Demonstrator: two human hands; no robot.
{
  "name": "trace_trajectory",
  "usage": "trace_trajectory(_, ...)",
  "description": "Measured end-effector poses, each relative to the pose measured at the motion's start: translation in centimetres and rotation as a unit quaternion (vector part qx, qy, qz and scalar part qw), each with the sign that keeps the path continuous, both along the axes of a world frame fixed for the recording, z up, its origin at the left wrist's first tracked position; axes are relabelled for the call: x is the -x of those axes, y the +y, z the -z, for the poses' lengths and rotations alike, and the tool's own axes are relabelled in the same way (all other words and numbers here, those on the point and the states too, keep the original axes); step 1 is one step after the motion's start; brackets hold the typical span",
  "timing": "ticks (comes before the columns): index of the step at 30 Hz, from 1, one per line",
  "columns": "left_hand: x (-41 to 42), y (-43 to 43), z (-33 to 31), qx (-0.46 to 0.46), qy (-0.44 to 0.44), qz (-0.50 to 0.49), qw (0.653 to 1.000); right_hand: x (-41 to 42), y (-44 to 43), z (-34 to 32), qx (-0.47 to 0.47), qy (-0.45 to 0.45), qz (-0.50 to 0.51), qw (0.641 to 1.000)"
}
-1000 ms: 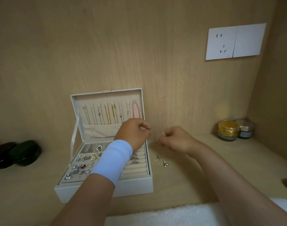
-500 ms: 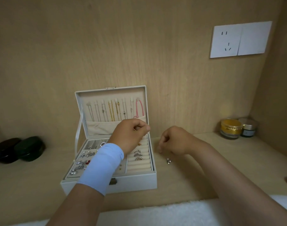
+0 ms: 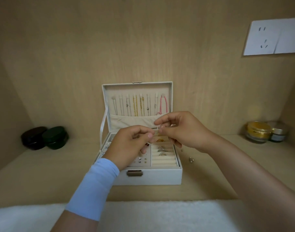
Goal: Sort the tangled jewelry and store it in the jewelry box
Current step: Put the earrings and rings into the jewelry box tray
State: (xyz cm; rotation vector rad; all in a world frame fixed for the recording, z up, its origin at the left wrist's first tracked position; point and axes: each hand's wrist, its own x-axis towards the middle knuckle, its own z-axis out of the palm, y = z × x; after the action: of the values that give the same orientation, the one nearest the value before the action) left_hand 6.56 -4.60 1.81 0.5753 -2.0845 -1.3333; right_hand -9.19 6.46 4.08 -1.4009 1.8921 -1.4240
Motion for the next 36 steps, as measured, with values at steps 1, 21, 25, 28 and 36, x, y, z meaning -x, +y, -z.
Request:
trace_trajectory(1, -0.3, -0.1, 0.0, -0.007, 0.000, -0.002, 1.000, -0.4, -0.2, 0.1, 0.003, 0.006, -0.001, 1.000)
trace_trajectory(21, -0.9, -0.9, -0.6, -0.105, 0.037, 0.041, 0.993, -1.6, -0.5, -0.8, 0.043, 0.085, -0.004, 0.995)
trace_trajectory(25, -0.2, -0.8, -0.9, -0.094, 0.043, 0.036, 0.994, -1.2, -0.6, -0.7, 0.063, 0.030, 0.019, 0.997)
trace_trajectory(28, -0.1, -1.2, -1.0, -0.083, 0.035, 0.031, 0.995, -1.0, -1.0, -0.4, 0.071, 0.002, 0.019, 0.997)
trace_trajectory(36, -2.3, -4.7, 0.1, -0.050, -0.020, -0.031, 0.998, -2.3, -2.6, 2.2, -0.084, 0.298, 0.055, 0.949)
